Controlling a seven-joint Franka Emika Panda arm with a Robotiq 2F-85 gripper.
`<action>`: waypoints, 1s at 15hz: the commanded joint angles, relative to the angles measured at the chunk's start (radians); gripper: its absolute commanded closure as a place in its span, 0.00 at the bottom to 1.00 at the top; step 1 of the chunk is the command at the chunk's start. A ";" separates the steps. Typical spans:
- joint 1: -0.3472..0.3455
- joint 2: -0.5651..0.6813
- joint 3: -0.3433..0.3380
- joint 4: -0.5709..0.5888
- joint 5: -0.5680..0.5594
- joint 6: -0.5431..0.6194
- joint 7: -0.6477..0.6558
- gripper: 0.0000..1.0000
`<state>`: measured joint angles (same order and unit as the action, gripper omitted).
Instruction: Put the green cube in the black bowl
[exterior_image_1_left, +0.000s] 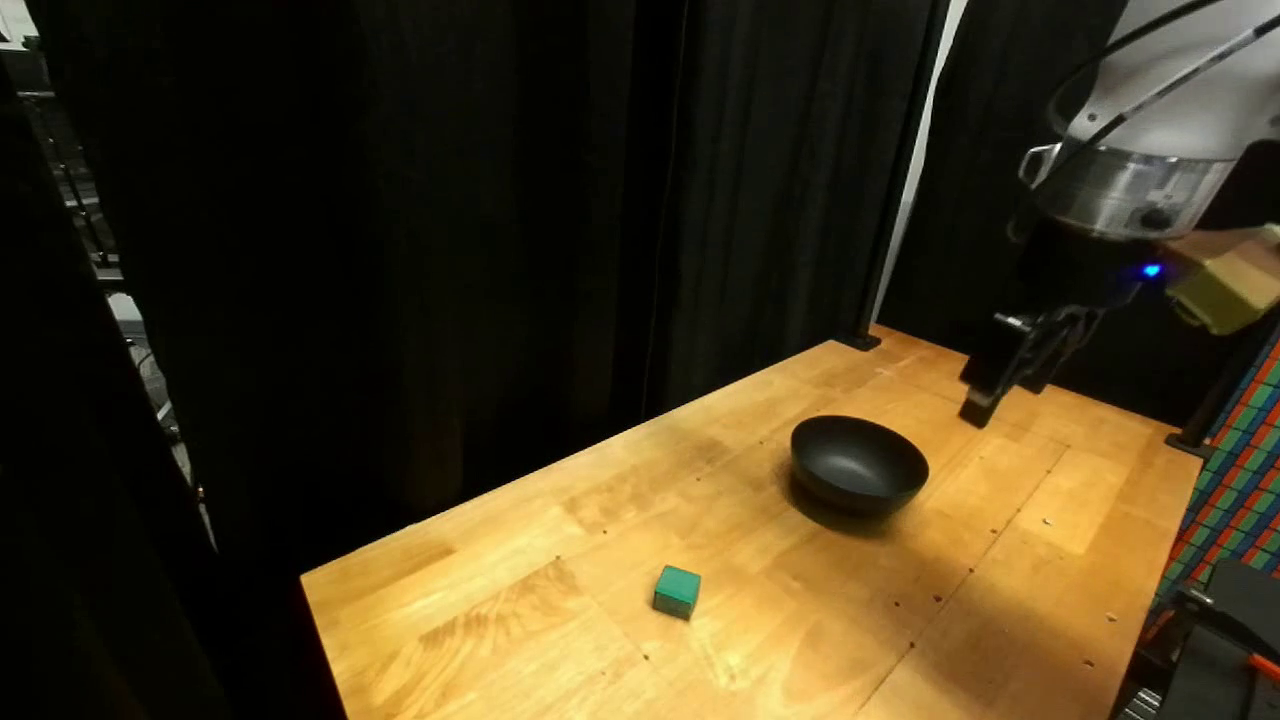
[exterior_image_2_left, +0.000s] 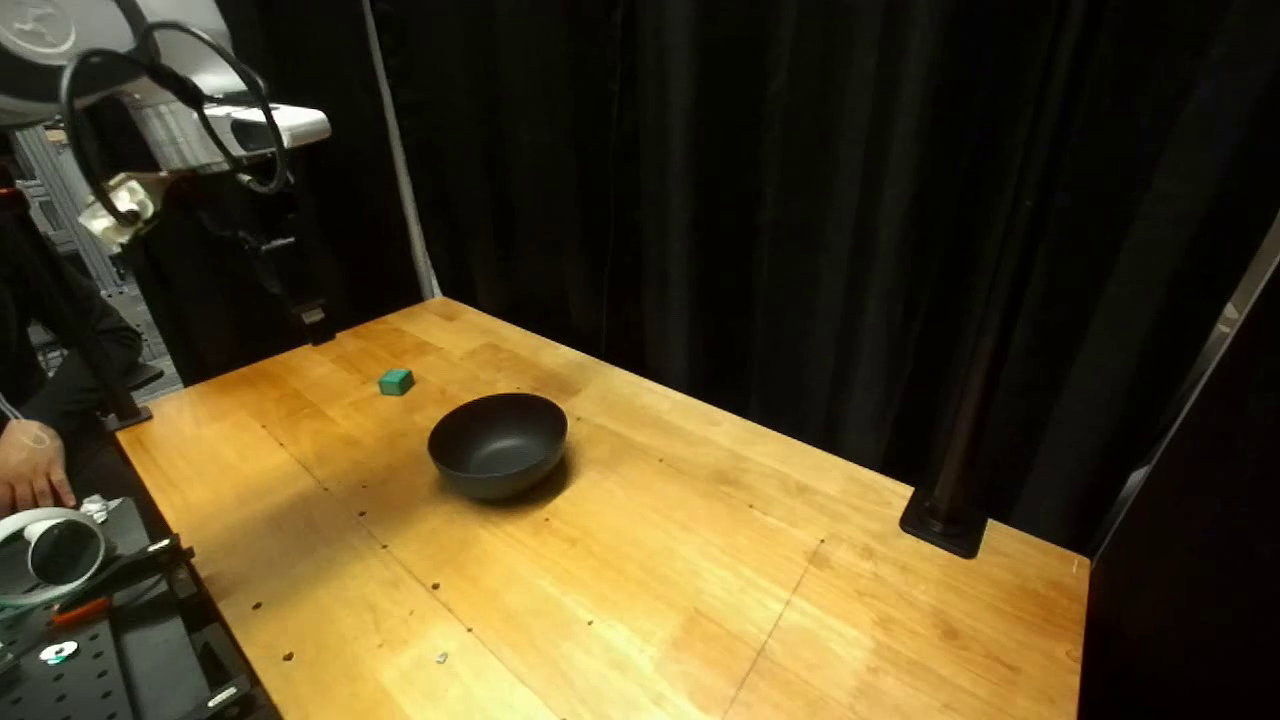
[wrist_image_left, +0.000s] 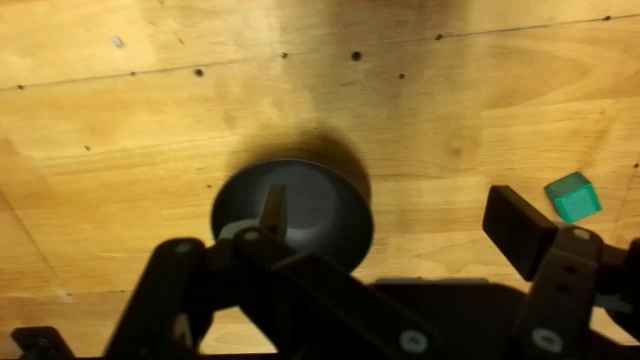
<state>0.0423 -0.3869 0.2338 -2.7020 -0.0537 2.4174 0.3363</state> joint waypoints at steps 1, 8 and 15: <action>0.045 0.213 0.112 0.068 -0.041 0.208 0.145 0.00; 0.083 0.596 0.194 0.257 -0.455 0.407 0.553 0.00; 0.258 0.874 0.011 0.493 -0.845 0.413 0.890 0.00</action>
<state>0.2460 0.3539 0.2990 -2.3244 -0.8210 2.8049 1.1386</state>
